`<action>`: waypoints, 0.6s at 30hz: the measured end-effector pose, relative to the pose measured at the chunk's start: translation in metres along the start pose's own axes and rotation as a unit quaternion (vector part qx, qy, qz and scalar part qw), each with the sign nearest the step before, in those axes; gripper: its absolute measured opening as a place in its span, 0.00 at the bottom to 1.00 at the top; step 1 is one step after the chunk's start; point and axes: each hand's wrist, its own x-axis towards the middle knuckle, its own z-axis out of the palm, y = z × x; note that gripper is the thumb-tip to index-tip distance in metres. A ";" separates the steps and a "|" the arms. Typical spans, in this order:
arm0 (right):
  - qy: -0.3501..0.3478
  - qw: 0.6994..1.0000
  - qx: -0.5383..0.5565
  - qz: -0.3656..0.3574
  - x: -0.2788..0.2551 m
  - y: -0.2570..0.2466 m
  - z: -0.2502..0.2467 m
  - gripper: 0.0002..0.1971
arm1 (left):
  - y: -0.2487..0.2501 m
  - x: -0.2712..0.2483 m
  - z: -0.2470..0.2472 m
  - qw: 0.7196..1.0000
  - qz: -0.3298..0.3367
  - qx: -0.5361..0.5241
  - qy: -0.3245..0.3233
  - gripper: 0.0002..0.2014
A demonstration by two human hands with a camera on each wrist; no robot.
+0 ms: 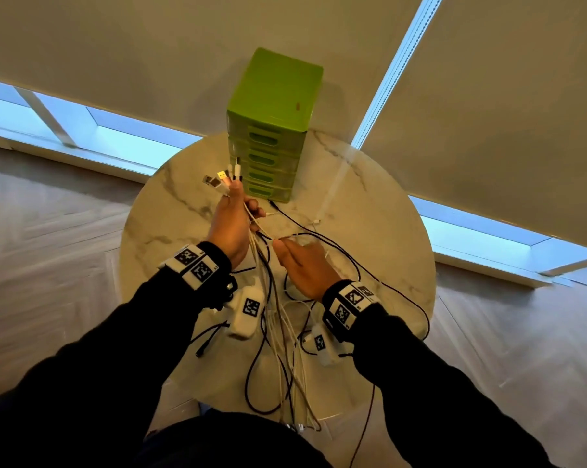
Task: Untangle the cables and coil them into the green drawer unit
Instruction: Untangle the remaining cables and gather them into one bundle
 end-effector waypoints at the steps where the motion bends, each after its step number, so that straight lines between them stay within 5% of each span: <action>1: -0.017 0.999 -0.001 0.027 -0.006 0.013 0.003 0.18 | 0.002 0.002 -0.003 1.000 0.002 -0.024 0.007 0.17; 8: -0.155 0.950 -0.195 0.188 -0.060 0.100 -0.002 0.18 | 0.042 0.016 -0.033 0.989 0.051 -0.133 0.032 0.18; 13: -0.091 0.950 -0.209 0.212 -0.033 0.085 -0.024 0.22 | 0.048 0.007 -0.036 0.993 0.114 -0.024 0.010 0.17; 18: 0.038 0.989 -0.085 0.115 0.023 0.028 -0.043 0.19 | 0.007 -0.017 -0.016 0.984 0.096 0.137 -0.065 0.13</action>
